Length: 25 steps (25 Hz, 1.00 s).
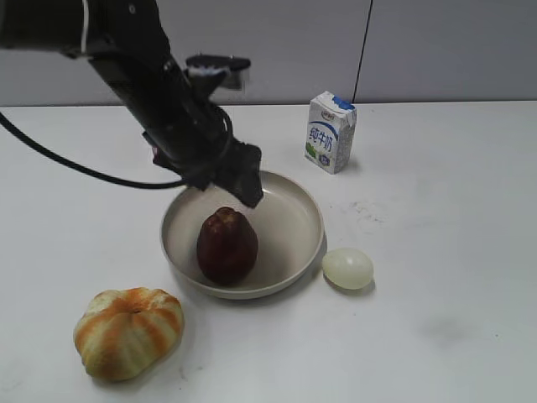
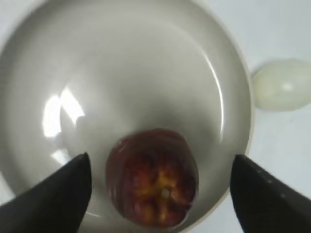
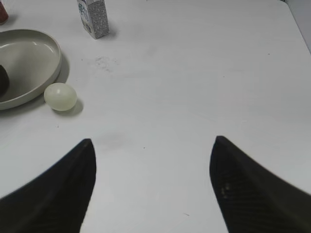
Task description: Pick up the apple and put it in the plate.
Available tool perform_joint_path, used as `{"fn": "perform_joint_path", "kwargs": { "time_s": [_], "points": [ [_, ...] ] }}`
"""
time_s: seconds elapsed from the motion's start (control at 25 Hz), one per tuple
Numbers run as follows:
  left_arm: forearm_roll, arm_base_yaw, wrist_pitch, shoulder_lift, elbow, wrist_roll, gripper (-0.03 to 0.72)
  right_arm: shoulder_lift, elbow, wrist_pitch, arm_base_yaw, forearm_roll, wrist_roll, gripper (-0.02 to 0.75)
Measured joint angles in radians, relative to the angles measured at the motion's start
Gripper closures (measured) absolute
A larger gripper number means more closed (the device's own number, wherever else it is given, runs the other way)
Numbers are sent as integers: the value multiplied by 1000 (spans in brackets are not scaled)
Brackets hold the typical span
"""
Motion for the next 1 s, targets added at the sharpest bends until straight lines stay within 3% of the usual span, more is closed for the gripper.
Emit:
{"fn": "perform_joint_path", "kwargs": {
  "time_s": [0.32, 0.52, 0.64, 1.0],
  "points": [
    [312, 14, 214, -184, -106, -161, -4, 0, 0, 0, 0, 0, 0, 153],
    [349, 103, 326, -278, -67, -217, 3, 0, 0, 0, 0, 0, 0, 153],
    [353, 176, 330, -359, 41, -225, 8, 0, 0, 0, 0, 0, 0, 153],
    [337, 434, 229, -729, 518, -234, 17, 0, 0, 0, 0, 0, 0, 153]
  ]
}}
